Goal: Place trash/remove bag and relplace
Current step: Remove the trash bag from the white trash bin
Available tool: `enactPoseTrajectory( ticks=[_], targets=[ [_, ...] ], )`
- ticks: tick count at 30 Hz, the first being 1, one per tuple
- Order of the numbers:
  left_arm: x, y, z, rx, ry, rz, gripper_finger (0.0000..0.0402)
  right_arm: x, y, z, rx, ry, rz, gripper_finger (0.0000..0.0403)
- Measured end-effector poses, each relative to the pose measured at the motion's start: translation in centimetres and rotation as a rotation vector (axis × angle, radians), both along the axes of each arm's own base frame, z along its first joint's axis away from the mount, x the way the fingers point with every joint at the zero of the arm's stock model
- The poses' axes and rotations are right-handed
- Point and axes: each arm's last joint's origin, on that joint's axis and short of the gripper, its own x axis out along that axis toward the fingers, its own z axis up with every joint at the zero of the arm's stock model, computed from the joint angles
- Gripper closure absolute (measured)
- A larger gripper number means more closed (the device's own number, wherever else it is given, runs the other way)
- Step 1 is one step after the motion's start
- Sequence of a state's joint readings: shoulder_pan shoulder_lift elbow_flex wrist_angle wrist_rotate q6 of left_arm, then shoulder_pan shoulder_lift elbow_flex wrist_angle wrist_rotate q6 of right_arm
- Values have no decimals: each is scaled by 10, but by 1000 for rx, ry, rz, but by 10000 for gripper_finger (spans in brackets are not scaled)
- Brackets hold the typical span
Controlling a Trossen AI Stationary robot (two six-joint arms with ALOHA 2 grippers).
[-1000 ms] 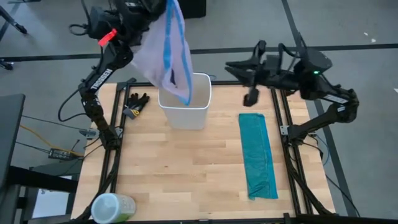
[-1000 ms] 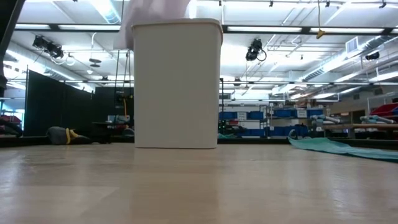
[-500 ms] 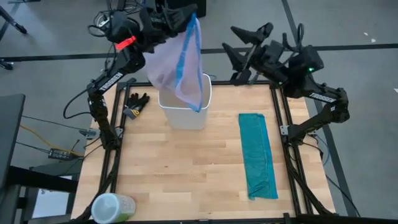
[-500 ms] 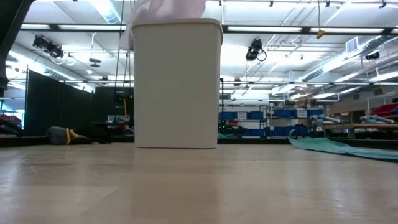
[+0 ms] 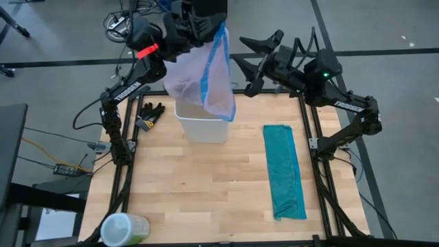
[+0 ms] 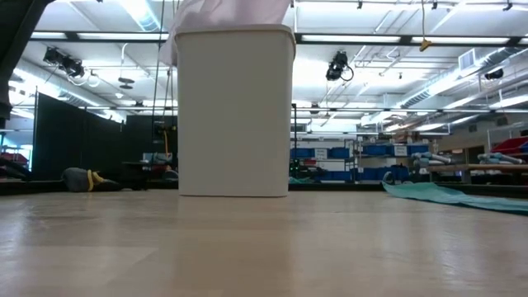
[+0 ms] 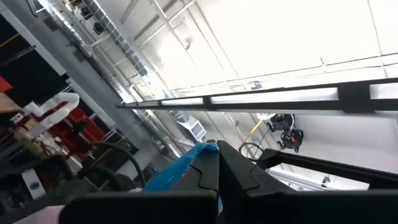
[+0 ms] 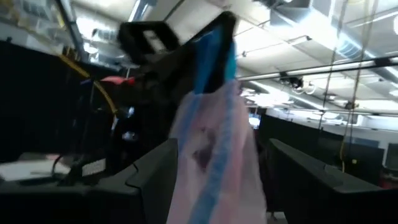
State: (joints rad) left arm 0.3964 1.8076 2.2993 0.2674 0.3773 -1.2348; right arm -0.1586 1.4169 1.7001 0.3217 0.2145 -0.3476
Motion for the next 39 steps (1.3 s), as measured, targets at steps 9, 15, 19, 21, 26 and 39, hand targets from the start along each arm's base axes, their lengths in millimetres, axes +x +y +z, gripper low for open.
enactPoseTrajectory(
  ticks=[9, 15, 19, 21, 26, 39],
  targets=[
    [2, -4, -1, -3, 13, -13, 398, 7, -11, -2, 43, -65, 73, 174],
    [2, -4, -1, -1, 14, -13, 398, 15, -13, -6, 40, -72, 90, 174],
    [8, -5, -4, -4, 22, -22, 398, 24, -17, -13, 53, -44, 75, 174],
    [12, -7, -6, -6, 28, -31, 398, 27, -19, -15, 67, -31, 39, 177],
    [13, -6, -7, -6, 26, -34, 398, 27, -20, -16, 86, -36, -4, 238],
    [-2, 6, 2, -19, -79, -85, 398, 27, -22, -20, 129, 26, -52, 386]
  ],
)
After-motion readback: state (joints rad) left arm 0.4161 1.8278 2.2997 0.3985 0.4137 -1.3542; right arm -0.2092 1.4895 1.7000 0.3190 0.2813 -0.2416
